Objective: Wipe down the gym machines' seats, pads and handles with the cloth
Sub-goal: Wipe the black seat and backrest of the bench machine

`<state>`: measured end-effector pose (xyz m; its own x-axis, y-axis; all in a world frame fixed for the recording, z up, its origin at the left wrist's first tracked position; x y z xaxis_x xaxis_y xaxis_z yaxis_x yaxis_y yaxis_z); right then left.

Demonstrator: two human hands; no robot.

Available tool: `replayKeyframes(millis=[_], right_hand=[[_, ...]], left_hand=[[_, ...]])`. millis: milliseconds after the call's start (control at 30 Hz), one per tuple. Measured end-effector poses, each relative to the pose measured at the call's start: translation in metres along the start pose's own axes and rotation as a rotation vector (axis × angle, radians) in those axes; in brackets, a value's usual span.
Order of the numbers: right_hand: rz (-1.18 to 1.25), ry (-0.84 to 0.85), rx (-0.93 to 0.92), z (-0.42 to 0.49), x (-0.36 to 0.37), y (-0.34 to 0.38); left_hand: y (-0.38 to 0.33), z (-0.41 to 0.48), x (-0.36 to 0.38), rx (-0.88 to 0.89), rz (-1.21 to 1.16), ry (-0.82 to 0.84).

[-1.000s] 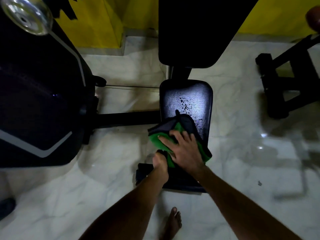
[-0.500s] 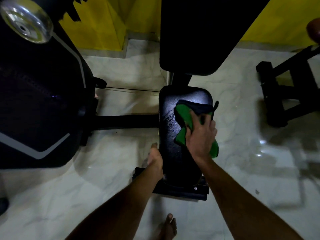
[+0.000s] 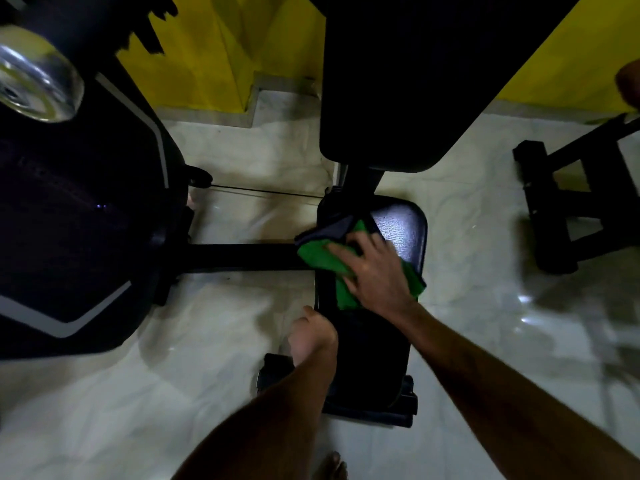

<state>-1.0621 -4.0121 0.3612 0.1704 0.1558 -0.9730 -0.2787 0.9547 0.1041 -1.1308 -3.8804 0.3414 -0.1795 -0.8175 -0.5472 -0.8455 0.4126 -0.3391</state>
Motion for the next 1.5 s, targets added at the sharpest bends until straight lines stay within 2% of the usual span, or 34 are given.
replayKeyframes(millis=[33, 100, 133, 167, 267, 300, 333, 433, 467, 500, 600, 633, 667, 700, 767, 800, 833, 867, 967, 1000, 1033, 1100, 1200, 1267, 1300, 1433, 1500], right_hand=[[0.002, -0.026, 0.151, 0.008, -0.003, -0.014], [0.026, -0.103, 0.598, 0.021, -0.007, -0.024], [0.026, -0.099, 0.662, 0.027, -0.006, -0.015], [0.014, -0.073, 0.581, 0.032, -0.004, -0.002], [-0.003, 0.032, -0.030, 0.034, 0.006, 0.012], [-0.026, 0.046, -0.105, 0.038, 0.006, -0.001], [-0.053, 0.030, -0.056, 0.044, 0.005, -0.014], [-0.084, -0.076, 0.404, 0.060, 0.003, -0.025], [-0.064, -0.063, 0.435, 0.063, 0.005, -0.015], [-0.043, -0.041, 0.365, 0.064, 0.008, -0.002], [0.002, 0.039, -0.110, 0.054, 0.012, 0.003], [-0.001, 0.043, -0.191, 0.054, 0.011, -0.009], [-0.015, 0.036, -0.192, 0.058, 0.011, -0.023], [-0.034, 0.019, -0.102, 0.064, 0.009, -0.037], [-0.035, -0.048, 0.225, 0.077, 0.004, -0.050], [-0.010, -0.090, 0.337, 0.080, 0.001, -0.046], [0.035, -0.132, 0.372, 0.080, 0.002, -0.034], [0.078, -0.135, 0.312, 0.076, 0.004, -0.023], [0.105, 0.000, -0.155, 0.046, 0.009, -0.007], [0.104, 0.034, -0.238, 0.039, 0.009, -0.017], [0.099, 0.027, -0.238, 0.038, 0.009, -0.032], [0.067, -0.024, -0.025, 0.041, 0.008, -0.063], [0.019, -0.056, 0.491, 0.054, 0.001, -0.087], [0.056, -0.061, 0.655, 0.050, 0.000, -0.071], [0.058, -0.082, 0.619, 0.040, -0.001, -0.058], [0.077, -0.040, 0.240, -0.032, -0.002, -0.026], [0.105, -0.071, 0.227, -0.044, -0.002, -0.041]], left_hand=[[0.000, 0.000, 0.000, -0.042, -0.057, 0.000], [0.001, 0.002, 0.001, -0.043, -0.064, -0.004], [0.001, 0.002, 0.001, -0.028, -0.045, -0.006], [0.001, 0.002, 0.001, -0.015, -0.020, -0.016], [0.000, 0.006, 0.002, -0.015, -0.022, -0.052], [-0.002, 0.005, 0.001, -0.015, -0.020, -0.054], [-0.001, 0.004, 0.002, -0.012, -0.019, -0.054], [-0.001, 0.005, 0.003, -0.017, -0.025, -0.056], [0.000, 0.005, 0.003, -0.018, -0.015, -0.064], [0.000, 0.005, 0.003, -0.004, 0.002, -0.069], [0.001, 0.007, 0.005, 0.038, 0.055, -0.078], [0.002, 0.009, 0.006, 0.032, 0.057, -0.081], [0.003, 0.011, 0.007, 0.028, 0.061, -0.092], [0.004, 0.011, 0.008, 0.024, 0.059, -0.093], [0.004, 0.012, 0.009, 0.011, 0.032, -0.102], [0.004, 0.011, 0.009, -0.001, 0.006, -0.101], [0.004, 0.012, 0.009, -0.007, 0.003, -0.103], [0.004, 0.012, 0.009, 0.005, 0.017, -0.104], [0.005, 0.013, 0.009, 0.050, 0.071, -0.122], [0.005, 0.013, 0.009, 0.045, 0.078, -0.126], [0.003, 0.012, 0.009, 0.061, 0.075, -0.123], [0.004, 0.013, 0.009, 0.048, 0.053, -0.131], [0.005, 0.013, 0.010, 0.005, -0.026, -0.132], [0.006, 0.013, 0.011, 0.004, -0.051, -0.124], [0.006, 0.014, 0.011, -0.005, -0.064, -0.125], [0.006, 0.014, 0.010, -0.037, -0.077, -0.126], [0.006, 0.015, 0.011, -0.010, -0.041, -0.120]])
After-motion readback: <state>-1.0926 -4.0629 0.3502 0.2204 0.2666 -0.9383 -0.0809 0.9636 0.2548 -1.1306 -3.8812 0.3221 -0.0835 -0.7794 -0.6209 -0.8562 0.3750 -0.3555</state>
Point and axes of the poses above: each hand's wrist, its own z-axis towards the middle knuckle, its own x-axis out of the palm, y = z × x, the point moved 2 cm from there along z, towards the middle knuckle, and after that the axes turned 1 degree about x, right-handed, at the moved point
